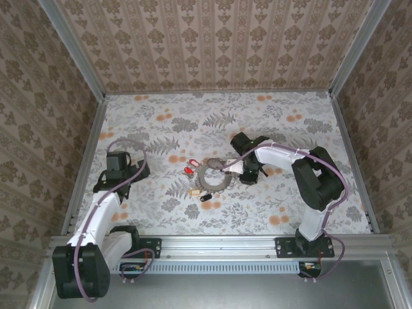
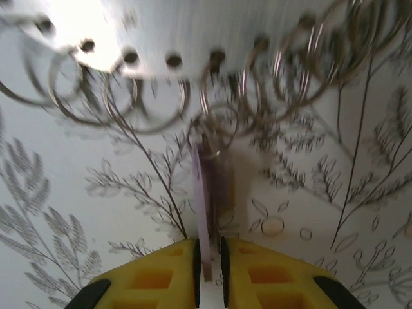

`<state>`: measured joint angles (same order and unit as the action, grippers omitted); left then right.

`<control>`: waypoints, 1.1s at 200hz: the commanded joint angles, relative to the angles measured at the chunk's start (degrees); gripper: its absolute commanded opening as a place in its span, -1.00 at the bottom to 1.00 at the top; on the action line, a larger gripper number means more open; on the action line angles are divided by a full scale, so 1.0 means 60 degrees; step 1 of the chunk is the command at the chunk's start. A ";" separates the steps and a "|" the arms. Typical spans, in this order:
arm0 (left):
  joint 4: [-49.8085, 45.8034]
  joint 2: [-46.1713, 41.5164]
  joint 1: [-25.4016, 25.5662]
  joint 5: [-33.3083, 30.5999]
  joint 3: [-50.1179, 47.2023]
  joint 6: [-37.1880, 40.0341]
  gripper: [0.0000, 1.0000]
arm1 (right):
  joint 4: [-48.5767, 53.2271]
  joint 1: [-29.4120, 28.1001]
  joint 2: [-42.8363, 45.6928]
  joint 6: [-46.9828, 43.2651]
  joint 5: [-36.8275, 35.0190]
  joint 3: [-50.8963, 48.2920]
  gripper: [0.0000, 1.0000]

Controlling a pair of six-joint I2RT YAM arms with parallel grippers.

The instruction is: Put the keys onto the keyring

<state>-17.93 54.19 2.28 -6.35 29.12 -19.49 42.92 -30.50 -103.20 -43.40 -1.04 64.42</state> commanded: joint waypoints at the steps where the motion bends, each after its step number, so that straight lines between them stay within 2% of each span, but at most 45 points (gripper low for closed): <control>1: -0.0233 0.0216 0.0064 -0.0857 0.0496 -0.0074 1.00 | 0.0627 0.0116 0.0824 -0.0054 -0.1048 -0.0188 -0.60; 36: -0.0129 0.0541 0.0060 -0.1406 0.0890 0.0151 1.00 | 0.0810 0.0614 0.2376 0.0425 -0.0809 -0.0012 -0.47; 62: 0.0190 0.0224 0.0047 -0.0155 0.1380 0.1642 1.00 | 0.0223 0.1181 0.4513 0.0711 0.0445 0.0193 -0.24; 85: -0.0303 -0.0118 0.0056 0.0283 0.2383 0.2479 1.00 | -0.1301 0.1622 0.6580 0.1229 0.1078 0.0066 0.03; 89: -0.0433 -0.0181 0.0048 0.0386 0.2598 0.2690 1.00 | -0.1735 0.1678 0.6976 0.1331 0.1108 -0.0033 0.11; 91: -0.0489 -0.0209 0.0052 0.0429 0.2711 0.2797 1.00 | -0.2090 0.1704 0.7274 0.1438 0.1105 -0.0130 0.23; 97: -0.0702 -0.0301 0.0058 0.0545 0.3056 0.3117 1.00 | -0.2706 0.1755 0.7727 0.1555 0.1084 -0.0285 0.40; 101: -0.0821 -0.0363 0.0058 0.0605 0.3257 0.3292 1.00 | -0.3147 0.1778 0.8062 0.1616 0.1059 -0.0432 0.61; 104: -0.0908 -0.0407 0.0059 0.0624 0.3425 0.3418 1.00 | -0.3486 0.1786 0.8316 0.1645 0.1012 -0.0515 0.89; 107: -0.0997 -0.0463 0.0051 0.0619 0.3580 0.3523 1.00 | -0.3807 0.1788 0.8552 0.1662 0.0944 -0.0626 0.98; 135: -0.1218 -0.1137 0.0067 0.0984 0.4443 0.4714 1.00 | -0.6015 0.1796 1.0032 0.2075 0.0435 -0.1281 0.99; 163: -0.0170 -0.2043 0.0103 0.1420 0.3775 0.5575 1.00 | -0.7421 0.1815 1.0823 0.2785 -0.0291 -0.2167 0.99; 179: 0.0521 -0.2382 0.0103 0.1503 0.3074 0.5582 1.00 | -0.8264 0.1824 1.1071 0.3170 -0.1045 -0.2934 0.99; 192: 0.1287 -0.2440 0.0099 0.1213 0.2407 0.5076 1.00 | -0.8986 0.1907 1.1093 0.3829 -0.1616 -0.3567 0.99; 220: 0.2357 -0.1928 0.0103 0.1005 0.1196 0.4445 1.00 | -0.9861 0.2264 1.0770 0.5482 -0.2316 -0.4848 0.99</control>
<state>-10.92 40.05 2.66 0.05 41.23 9.54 -7.64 -18.55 -37.28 -21.39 -8.03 40.32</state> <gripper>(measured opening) 0.999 0.995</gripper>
